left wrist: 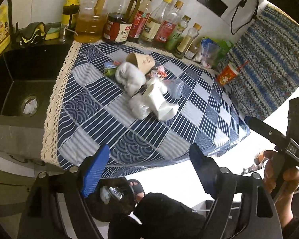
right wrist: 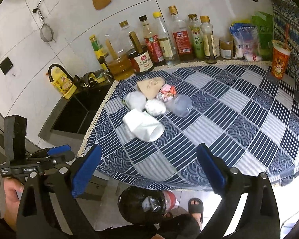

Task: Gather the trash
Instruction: 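Raise both tools back up toward the trash on the counter, then grasp the white paper napkin with the left tool while the right tool grasps the clear plastic cup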

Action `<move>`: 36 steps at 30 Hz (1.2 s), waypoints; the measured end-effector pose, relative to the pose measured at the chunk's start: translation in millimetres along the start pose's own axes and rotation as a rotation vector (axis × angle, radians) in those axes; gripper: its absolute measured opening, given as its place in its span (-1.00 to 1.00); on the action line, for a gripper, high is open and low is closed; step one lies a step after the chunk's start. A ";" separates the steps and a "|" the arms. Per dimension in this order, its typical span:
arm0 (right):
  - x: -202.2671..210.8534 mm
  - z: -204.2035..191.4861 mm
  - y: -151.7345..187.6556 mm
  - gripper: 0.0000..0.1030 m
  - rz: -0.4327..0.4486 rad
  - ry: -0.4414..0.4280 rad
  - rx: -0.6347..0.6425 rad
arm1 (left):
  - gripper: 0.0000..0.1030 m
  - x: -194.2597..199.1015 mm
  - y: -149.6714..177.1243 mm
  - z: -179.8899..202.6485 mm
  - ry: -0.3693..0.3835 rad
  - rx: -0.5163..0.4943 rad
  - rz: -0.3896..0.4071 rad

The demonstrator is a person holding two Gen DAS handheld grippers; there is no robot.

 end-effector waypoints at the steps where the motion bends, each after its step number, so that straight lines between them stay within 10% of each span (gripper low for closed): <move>1: -0.1 3.9 -4.9 0.85 -0.001 -0.004 0.009 | 0.63 -0.6 -1.9 2.2 -0.003 0.003 0.002; 36: -103.8 144.5 -86.5 0.85 -0.260 -0.216 0.180 | 0.76 -112.2 -21.0 71.6 -0.066 0.477 -0.100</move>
Point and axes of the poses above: each gripper's, at about its wrist camera, not at the fingertips, and x roughly against the way its jaws point, z to its right, y to its underside, the point moved 1 cm from there along -x, roughly the way its jaws point, and after that the axes turned 10 degrees about -y, right-handed, at the moved point
